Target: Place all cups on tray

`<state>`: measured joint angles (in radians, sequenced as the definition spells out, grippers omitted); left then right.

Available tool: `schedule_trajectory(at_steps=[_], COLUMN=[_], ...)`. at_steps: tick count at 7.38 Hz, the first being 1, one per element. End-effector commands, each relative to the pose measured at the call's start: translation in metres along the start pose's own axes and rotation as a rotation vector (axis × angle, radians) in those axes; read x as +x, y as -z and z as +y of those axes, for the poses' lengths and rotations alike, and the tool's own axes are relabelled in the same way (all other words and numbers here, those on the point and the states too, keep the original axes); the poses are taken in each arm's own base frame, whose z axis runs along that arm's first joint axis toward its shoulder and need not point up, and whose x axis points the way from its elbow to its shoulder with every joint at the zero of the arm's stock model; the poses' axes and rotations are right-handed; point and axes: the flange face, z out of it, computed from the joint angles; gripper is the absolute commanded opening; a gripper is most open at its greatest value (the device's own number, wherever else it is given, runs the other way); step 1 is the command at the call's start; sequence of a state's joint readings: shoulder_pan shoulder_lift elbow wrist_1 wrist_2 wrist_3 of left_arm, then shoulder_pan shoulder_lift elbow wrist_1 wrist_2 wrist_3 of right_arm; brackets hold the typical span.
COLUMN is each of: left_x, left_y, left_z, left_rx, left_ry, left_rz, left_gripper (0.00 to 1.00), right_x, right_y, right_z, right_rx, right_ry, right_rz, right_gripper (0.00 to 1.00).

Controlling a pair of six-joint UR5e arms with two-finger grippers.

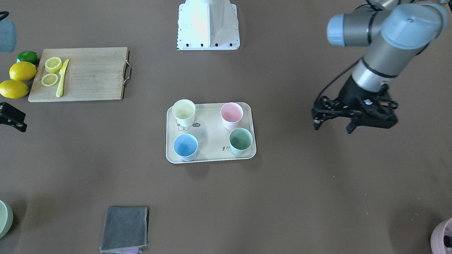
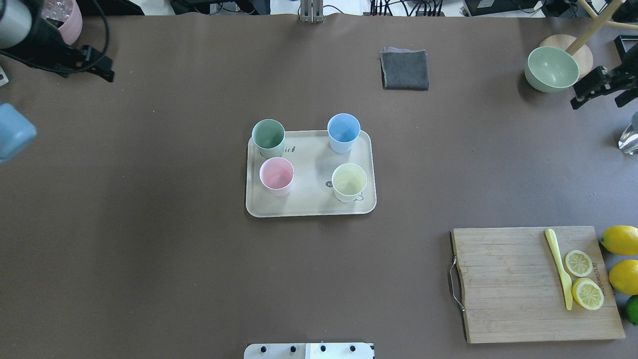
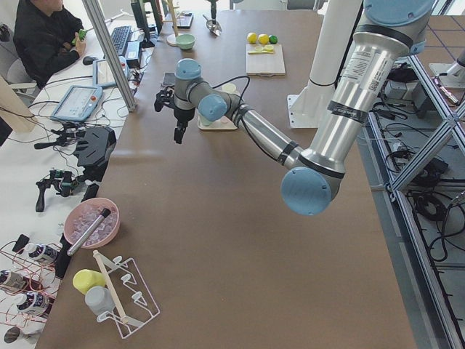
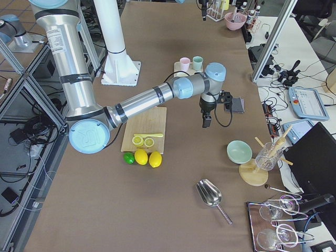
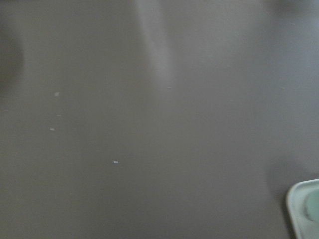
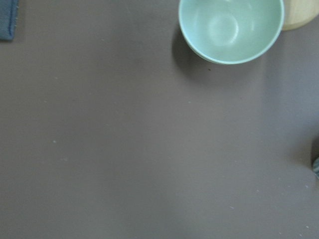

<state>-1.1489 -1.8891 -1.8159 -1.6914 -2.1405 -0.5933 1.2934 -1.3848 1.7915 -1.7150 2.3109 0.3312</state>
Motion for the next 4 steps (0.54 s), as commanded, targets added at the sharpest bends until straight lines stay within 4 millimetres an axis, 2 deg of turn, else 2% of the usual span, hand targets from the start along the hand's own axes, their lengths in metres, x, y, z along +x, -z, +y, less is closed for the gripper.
schedule_trajectory(at_steps=[1,2,3,4], left_x=[-0.167,-0.201,-0.224,-0.248], left_y=[0.035,0.032,0.012,0.011], left_z=[0.042,0.047,0.057,0.076], left_rx=[0.028,0.004,-0.039,-0.060], left_ry=[-0.222,-0.195,-0.160,-0.124], left_rz=[-0.105,-0.112,-0.119,-0.131], left_gripper=[0.98,0.98,0.98,0.98], right_x=[0.107,0.138,0.163,0.189], right_y=[-0.002,-0.004,0.002,-0.002], right_z=[0.049,0.066,0.070,0.072], right_rx=[-0.020,-0.021,-0.007,-0.018], right_ry=[-0.046,-0.090,-0.070,-0.031], right_rz=[0.001,0.010,0.013,0.002], right_gripper=[1.00,1.00,1.00,1.00])
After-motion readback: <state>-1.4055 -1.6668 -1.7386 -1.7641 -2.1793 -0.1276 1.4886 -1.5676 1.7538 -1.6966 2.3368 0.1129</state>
